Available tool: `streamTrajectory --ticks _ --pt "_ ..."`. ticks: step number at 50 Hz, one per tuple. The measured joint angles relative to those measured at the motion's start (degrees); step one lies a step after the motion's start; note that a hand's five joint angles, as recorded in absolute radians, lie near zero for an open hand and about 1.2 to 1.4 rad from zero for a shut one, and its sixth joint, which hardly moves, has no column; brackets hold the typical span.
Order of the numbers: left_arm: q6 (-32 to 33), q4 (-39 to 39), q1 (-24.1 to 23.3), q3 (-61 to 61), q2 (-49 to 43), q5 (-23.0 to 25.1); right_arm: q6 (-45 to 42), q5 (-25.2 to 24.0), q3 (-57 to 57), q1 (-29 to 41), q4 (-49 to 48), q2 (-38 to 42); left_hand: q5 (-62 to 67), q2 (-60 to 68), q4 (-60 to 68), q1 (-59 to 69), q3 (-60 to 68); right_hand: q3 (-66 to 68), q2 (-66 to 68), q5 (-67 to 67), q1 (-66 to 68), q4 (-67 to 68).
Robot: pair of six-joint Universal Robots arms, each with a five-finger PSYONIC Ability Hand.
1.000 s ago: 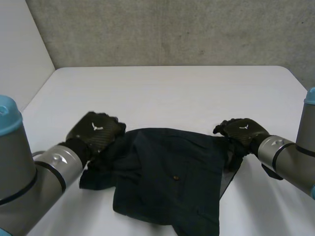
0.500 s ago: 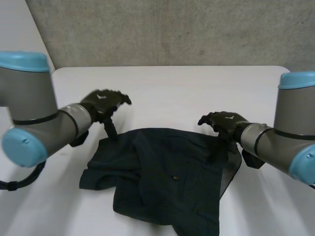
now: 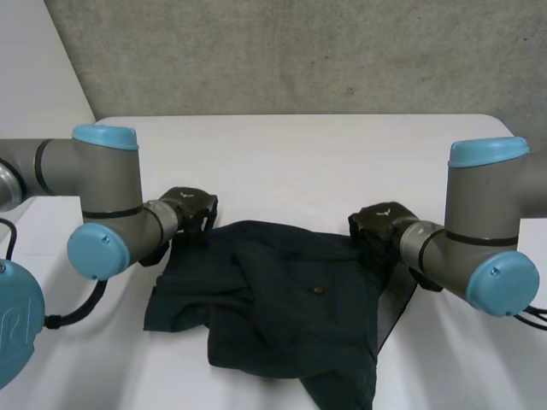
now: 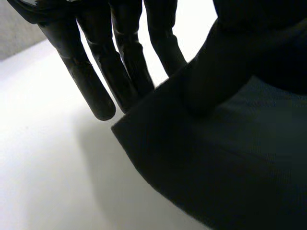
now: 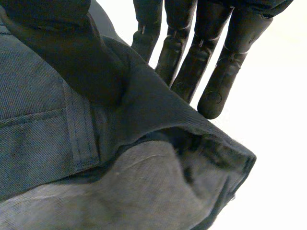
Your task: Fold the shorts.
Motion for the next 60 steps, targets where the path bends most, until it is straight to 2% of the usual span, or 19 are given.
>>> streamTrajectory --ticks 5,10,14,16,22,27,35,43,44,51,60 --pt "0.0 2.5 -0.3 2.1 0.6 -1.0 -3.0 0.6 -4.3 0.0 -0.2 0.6 1.7 3.6 4.2 0.3 3.9 0.2 0.0 0.0 0.9 0.0" --pt "0.8 8.6 -0.5 7.7 3.0 -4.6 -6.9 2.8 -13.9 0.0 -3.7 0.5 1.7 3.8 4.4 0.3 4.0 0.2 0.0 0.0 1.6 0.0" --pt "2.3 15.9 -0.5 13.1 6.4 -7.4 -8.3 3.6 -19.6 0.0 -13.1 -1.6 1.7 3.8 4.4 0.3 4.0 0.3 0.0 0.0 1.8 0.0" --pt "3.0 20.8 -0.5 15.4 9.0 -8.6 -8.5 3.8 -21.3 0.0 -21.1 -3.9 1.7 3.8 4.4 0.3 4.0 0.4 0.0 0.0 1.8 0.0" --pt "3.5 32.1 -0.5 17.1 16.2 -9.8 -8.4 3.9 -21.8 0.1 -38.2 -9.4 1.7 3.9 4.4 0.3 4.2 0.4 0.0 0.0 1.8 0.0" --pt "3.2 35.8 -0.7 15.0 19.9 -9.7 -8.0 3.8 -20.9 0.4 -42.7 -12.1 1.7 3.9 4.4 0.3 4.2 0.4 0.0 0.3 1.8 0.0" --pt "0.7 34.9 -1.0 5.6 22.9 -9.2 -7.8 2.9 -16.9 2.0 -39.3 -13.4 1.7 4.0 4.4 0.3 4.2 0.4 0.0 0.7 1.8 0.0" --pt "-1.7 32.6 -0.9 -13.8 28.6 -8.0 -8.2 2.7 -6.9 3.2 -26.9 -14.0 1.7 4.0 4.4 0.3 4.3 0.6 0.0 0.7 1.8 0.0" --pt "-1.6 32.0 -0.9 -20.1 30.1 -7.5 -8.3 2.6 -3.7 3.2 -22.5 -14.2 1.7 4.0 4.4 0.3 4.3 0.6 0.0 0.7 1.8 0.0" --pt "-0.5 30.8 -1.3 -39.7 33.6 -5.6 -8.6 1.5 7.3 2.9 -10.5 -14.2 1.7 4.0 4.4 0.3 4.3 0.6 0.0 0.7 1.8 0.0" --pt "4.6 30.1 -1.5 -50.6 33.7 -5.3 -8.8 -2.4 17.3 2.4 -7.6 -13.2 1.7 4.1 4.4 0.3 4.3 0.6 0.0 0.7 1.8 0.0"
